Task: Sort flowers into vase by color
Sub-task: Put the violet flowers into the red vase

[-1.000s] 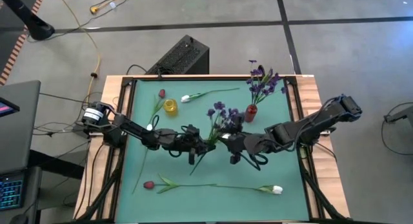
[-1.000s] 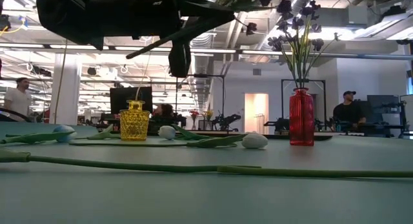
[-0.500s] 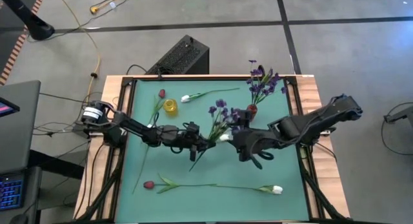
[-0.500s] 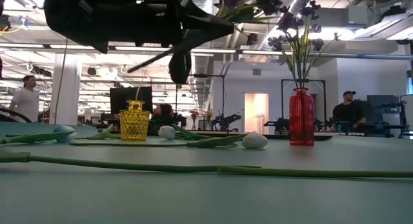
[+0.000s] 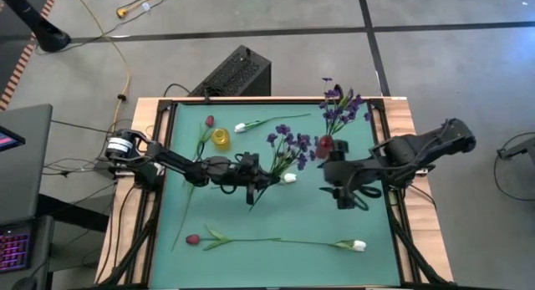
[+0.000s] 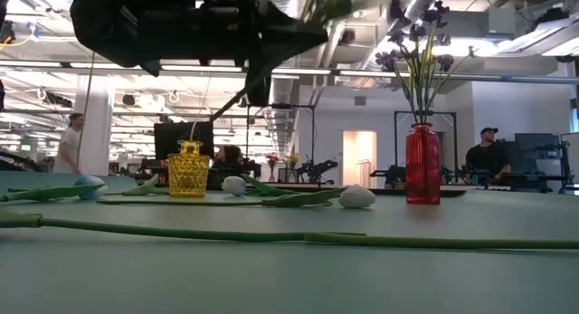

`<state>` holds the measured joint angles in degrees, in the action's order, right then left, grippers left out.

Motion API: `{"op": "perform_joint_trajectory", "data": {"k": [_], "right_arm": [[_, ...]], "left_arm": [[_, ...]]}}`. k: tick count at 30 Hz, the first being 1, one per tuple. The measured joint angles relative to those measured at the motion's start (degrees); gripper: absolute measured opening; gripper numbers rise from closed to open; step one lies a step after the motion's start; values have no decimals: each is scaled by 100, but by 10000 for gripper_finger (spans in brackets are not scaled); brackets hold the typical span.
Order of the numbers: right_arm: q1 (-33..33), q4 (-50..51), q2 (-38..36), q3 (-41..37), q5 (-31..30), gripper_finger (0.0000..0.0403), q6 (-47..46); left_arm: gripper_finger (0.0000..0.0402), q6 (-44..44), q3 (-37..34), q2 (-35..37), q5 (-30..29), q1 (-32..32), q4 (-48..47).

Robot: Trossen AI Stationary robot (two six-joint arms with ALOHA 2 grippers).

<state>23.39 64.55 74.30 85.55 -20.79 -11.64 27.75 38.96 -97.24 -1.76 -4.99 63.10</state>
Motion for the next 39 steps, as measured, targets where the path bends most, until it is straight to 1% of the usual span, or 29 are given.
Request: {"op": "perform_joint_trajectory", "data": {"k": [2, 4, 7, 10, 12, 15, 18, 22, 25, 29, 36, 39], "right_arm": [[116, -76, -347, -320, -115, 313, -194], [235, -415, -788, -793, -215, 313, -402], [353, -1383, -1423, -1699, -334, 312, -625], [398, -2747, -1838, -2716, -342, 311, -464], [361, -3794, -1932, -3346, -357, 311, -186], [217, -5510, -1853, -4118, -468, 311, 361], [16, -7322, -1551, -4654, -496, 311, 950], [-185, -9314, -996, -4913, -493, 311, 1530], [-313, -10144, -534, -4919, -428, 311, 1766], [-480, -10936, 17, -4885, -125, 311, 1810], [-560, -11823, 611, -4667, -171, 311, 1984], [-598, -12019, 826, -4543, -170, 311, 1983]], "left_arm": [[0, -279, 0, 28, 53, -2, 180], [0, -517, 1, 128, 61, -2, 217], [0, -859, 78, 269, 74, 37, 246], [0, -1204, 212, 384, 267, 83, 241], [0, -1398, 306, 429, 400, 106, 239], [0, -1631, 443, 429, 616, 148, 175], [0, -1872, 549, 429, 797, 177, 89], [0, -2186, 587, 429, 946, 188, -97], [0, -2337, 595, 429, 954, 188, -112], [0, -2444, 595, 429, 953, 188, -134], [0, -2728, 595, 429, 953, 188, -410], [0, -2778, 595, 429, 934, 184, -455]]}}
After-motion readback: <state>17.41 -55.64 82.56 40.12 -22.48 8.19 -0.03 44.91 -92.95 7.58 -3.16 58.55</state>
